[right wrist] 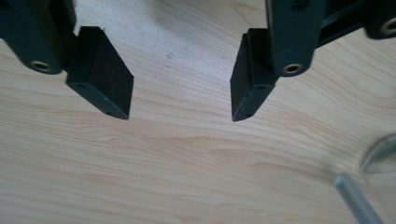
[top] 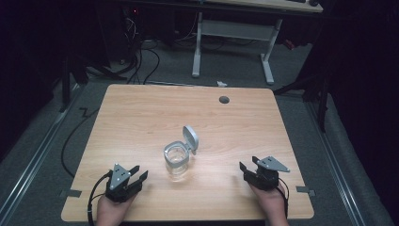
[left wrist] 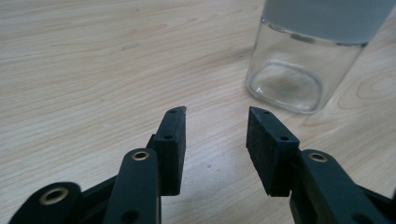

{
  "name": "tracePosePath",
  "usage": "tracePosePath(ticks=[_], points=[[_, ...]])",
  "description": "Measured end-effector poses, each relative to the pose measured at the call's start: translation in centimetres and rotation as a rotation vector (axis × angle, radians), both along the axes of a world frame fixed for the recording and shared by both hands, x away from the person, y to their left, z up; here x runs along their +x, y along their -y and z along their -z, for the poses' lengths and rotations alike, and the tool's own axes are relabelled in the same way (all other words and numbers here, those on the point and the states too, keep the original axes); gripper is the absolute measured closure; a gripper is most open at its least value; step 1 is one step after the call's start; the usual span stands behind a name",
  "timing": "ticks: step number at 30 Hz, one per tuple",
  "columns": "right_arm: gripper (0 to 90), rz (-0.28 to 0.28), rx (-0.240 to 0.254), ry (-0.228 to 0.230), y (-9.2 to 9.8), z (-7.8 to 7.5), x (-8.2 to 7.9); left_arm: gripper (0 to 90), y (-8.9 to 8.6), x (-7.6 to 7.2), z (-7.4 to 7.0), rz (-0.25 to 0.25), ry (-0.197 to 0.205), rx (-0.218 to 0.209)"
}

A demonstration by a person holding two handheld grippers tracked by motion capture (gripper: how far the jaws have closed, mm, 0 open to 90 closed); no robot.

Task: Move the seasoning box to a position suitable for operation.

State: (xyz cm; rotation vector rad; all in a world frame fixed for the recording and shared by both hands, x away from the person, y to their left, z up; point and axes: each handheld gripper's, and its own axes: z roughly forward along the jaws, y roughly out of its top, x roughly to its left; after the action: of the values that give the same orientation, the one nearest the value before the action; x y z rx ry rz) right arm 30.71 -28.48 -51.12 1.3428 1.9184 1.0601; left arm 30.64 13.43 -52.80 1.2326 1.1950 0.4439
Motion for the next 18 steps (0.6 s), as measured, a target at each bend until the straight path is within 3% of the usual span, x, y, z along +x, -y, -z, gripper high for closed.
tracePosePath(ticks=[2, 4, 9, 17, 18], points=[[43.2, -0.003, 0.028, -0.007, 0.1, 0.3, 0.0, 56.8, 0.4, -0.2, -0.1, 0.012, 0.017, 0.003], [44.5, -0.001, 0.019, -0.014, 0.0, 0.7, -0.1, 55.1, 0.9, -0.1, 0.0, 0.016, 0.023, 0.011], [49.8, -0.013, 0.0, 0.018, 0.3, 0.7, -0.6, 54.6, 1.6, 0.4, 0.2, 0.025, 0.011, 0.002], [58.0, 0.055, 0.009, 0.008, 1.7, 0.9, -1.2, 60.2, 2.3, 0.0, 0.2, 0.038, 0.014, 0.006], [58.8, 0.071, 0.033, -0.017, 1.7, 0.9, -1.0, 63.7, 2.3, 0.0, 0.1, 0.04, 0.001, -0.003]])
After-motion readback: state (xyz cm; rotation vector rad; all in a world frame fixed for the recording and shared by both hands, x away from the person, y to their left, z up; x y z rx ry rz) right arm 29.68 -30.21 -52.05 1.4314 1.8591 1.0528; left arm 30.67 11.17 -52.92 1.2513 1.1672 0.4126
